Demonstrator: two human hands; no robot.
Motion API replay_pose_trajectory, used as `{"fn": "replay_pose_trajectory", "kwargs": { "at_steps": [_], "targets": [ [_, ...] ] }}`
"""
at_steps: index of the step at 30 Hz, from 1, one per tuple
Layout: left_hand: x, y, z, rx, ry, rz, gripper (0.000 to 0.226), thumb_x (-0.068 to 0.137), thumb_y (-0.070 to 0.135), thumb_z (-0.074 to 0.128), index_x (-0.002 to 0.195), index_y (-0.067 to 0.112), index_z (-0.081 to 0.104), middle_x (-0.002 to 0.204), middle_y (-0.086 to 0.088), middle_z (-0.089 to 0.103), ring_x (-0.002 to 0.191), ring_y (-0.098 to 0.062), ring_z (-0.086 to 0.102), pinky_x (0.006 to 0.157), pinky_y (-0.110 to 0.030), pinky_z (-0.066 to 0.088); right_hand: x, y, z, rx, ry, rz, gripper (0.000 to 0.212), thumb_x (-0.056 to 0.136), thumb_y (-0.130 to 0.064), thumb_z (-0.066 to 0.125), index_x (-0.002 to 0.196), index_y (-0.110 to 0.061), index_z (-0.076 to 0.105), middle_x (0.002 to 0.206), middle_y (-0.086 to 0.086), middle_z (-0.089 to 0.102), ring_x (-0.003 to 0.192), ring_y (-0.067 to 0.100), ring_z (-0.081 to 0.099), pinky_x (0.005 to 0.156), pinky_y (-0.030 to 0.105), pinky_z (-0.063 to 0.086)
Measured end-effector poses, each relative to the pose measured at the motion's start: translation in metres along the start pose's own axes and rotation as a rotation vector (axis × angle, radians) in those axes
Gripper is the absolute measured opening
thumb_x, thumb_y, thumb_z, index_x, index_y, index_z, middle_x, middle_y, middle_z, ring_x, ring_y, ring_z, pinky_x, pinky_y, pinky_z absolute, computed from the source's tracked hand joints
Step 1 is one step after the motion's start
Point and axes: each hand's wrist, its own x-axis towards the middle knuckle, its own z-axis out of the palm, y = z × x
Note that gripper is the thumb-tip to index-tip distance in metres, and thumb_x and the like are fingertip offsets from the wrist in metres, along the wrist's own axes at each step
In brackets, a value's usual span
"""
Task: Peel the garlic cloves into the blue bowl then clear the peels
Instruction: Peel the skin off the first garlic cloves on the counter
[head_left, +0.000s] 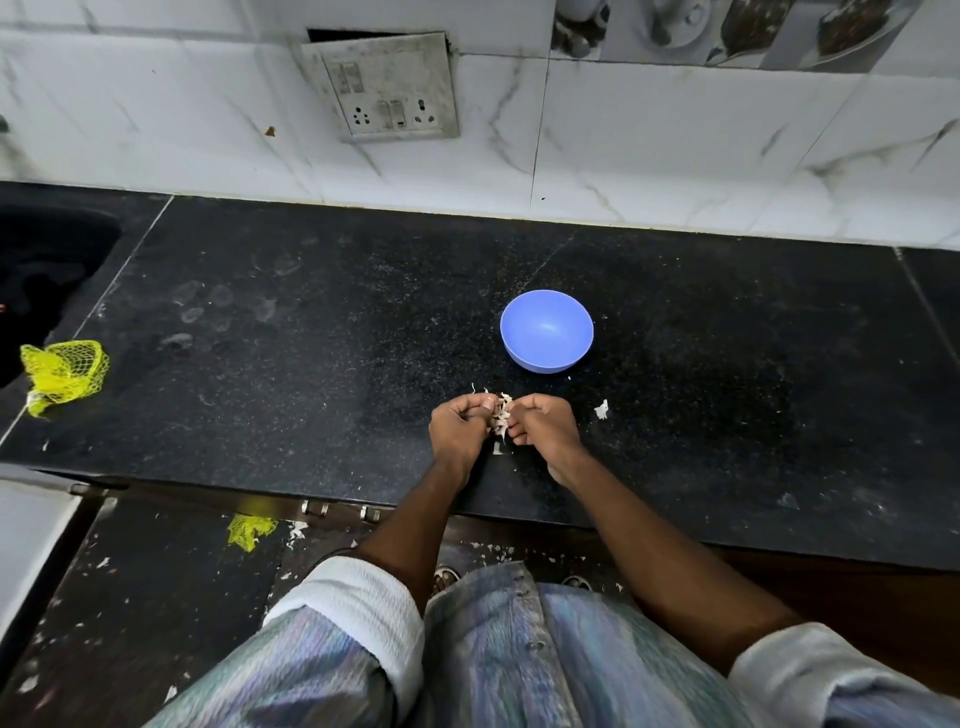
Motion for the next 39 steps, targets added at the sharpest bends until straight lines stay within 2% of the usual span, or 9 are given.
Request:
{"fn": "replay_pose_trajectory", "kwargs": {
  "at_steps": [5, 9, 13, 16, 19, 24, 28, 33, 39],
  "targets": [
    [0.003, 0.003, -0.01, 0.189, -0.024, 0.086, 0.015, 0.088, 0.01, 0.082, 0.094, 0.024, 0.082, 0.081, 0.005, 0.08, 0.078, -0.008, 0.076, 0.084, -0.033, 0.062, 0.003, 0.0, 0.003, -0.12, 0.11, -0.024, 0.01, 0.086, -0.005, 0.068, 0.082, -0.012, 0.075, 0.075, 0.007, 0.076, 0.061, 0.013, 0.067, 0.056, 0.026, 0.056],
    [0.001, 0.012, -0.017, 0.431, 0.191, 0.088, 0.015, 0.091, 0.019, 0.077, 0.089, 0.033, 0.082, 0.077, 0.02, 0.074, 0.079, -0.004, 0.072, 0.078, -0.026, 0.058, 0.013, 0.005, 0.004, -0.228, 0.208, -0.036, 0.022, 0.08, -0.008, 0.065, 0.072, -0.025, 0.075, 0.071, -0.006, 0.075, 0.07, 0.016, 0.073, 0.069, 0.035, 0.063],
    [0.007, 0.016, -0.023, 0.554, 0.337, -0.032, 0.018, 0.088, 0.024, 0.074, 0.077, 0.037, 0.074, 0.08, 0.015, 0.075, 0.08, -0.012, 0.072, 0.079, -0.034, 0.061, 0.015, 0.008, 0.011, -0.261, 0.22, -0.074, 0.011, 0.078, -0.014, 0.08, 0.075, -0.023, 0.075, 0.07, -0.008, 0.074, 0.072, 0.01, 0.072, 0.079, 0.036, 0.062],
    [0.012, 0.024, -0.024, 0.646, 0.259, 0.018, 0.014, 0.088, 0.024, 0.079, 0.094, 0.036, 0.075, 0.097, 0.013, 0.075, 0.095, -0.013, 0.071, 0.086, -0.031, 0.058, 0.013, 0.002, 0.018, -0.299, 0.254, -0.125, 0.013, 0.079, -0.01, 0.078, 0.08, -0.022, 0.074, 0.071, -0.009, 0.072, 0.074, 0.008, 0.069, 0.082, 0.032, 0.059],
    [0.018, 0.029, -0.021, 0.785, 0.135, 0.08, 0.028, 0.086, 0.031, 0.083, 0.113, 0.032, 0.074, 0.117, 0.007, 0.068, 0.106, -0.017, 0.068, 0.09, -0.034, 0.054, 0.016, 0.003, 0.022, -0.336, 0.24, -0.13, 0.016, 0.08, -0.008, 0.076, 0.084, -0.023, 0.073, 0.074, -0.01, 0.069, 0.079, 0.011, 0.068, 0.084, 0.033, 0.058],
    [0.023, 0.029, -0.02, 0.929, 0.039, 0.153, 0.01, 0.091, 0.026, 0.078, 0.101, 0.027, 0.075, 0.122, 0.0, 0.06, 0.112, -0.024, 0.064, 0.088, -0.039, 0.054, 0.017, 0.012, 0.023, -0.366, 0.156, -0.168, 0.022, 0.078, 0.0, 0.073, 0.088, -0.02, 0.076, 0.087, -0.006, 0.074, 0.081, 0.011, 0.068, 0.083, 0.034, 0.059],
    [0.021, 0.021, -0.024, 0.974, 0.01, 0.237, 0.01, 0.097, 0.019, 0.069, 0.107, 0.018, 0.069, 0.123, -0.007, 0.058, 0.115, -0.028, 0.059, 0.09, -0.043, 0.053, 0.016, 0.013, 0.016, -0.318, 0.192, -0.233, 0.037, 0.082, 0.013, 0.06, 0.088, -0.019, 0.076, 0.091, -0.007, 0.074, 0.084, 0.007, 0.068, 0.082, 0.025, 0.057],
    [0.014, 0.016, -0.019, 0.81, 0.01, 0.286, 0.016, 0.095, 0.004, 0.062, 0.105, 0.017, 0.065, 0.111, -0.007, 0.068, 0.102, -0.027, 0.065, 0.09, -0.04, 0.053, 0.019, 0.021, 0.006, -0.305, 0.293, -0.202, 0.028, 0.086, 0.002, 0.064, 0.084, -0.023, 0.077, 0.082, -0.013, 0.074, 0.082, 0.005, 0.07, 0.084, 0.032, 0.059],
    [-0.007, 0.02, 0.004, 0.642, -0.01, 0.422, 0.028, 0.091, -0.002, 0.06, 0.1, 0.02, 0.075, 0.1, 0.002, 0.069, 0.088, -0.014, 0.064, 0.081, -0.029, 0.052, 0.009, 0.01, 0.006, 0.033, 0.114, -0.153, 0.007, 0.096, -0.01, 0.068, 0.096, -0.013, 0.075, 0.083, 0.005, 0.077, 0.07, 0.017, 0.07, 0.064, 0.032, 0.06]
  ]
}}
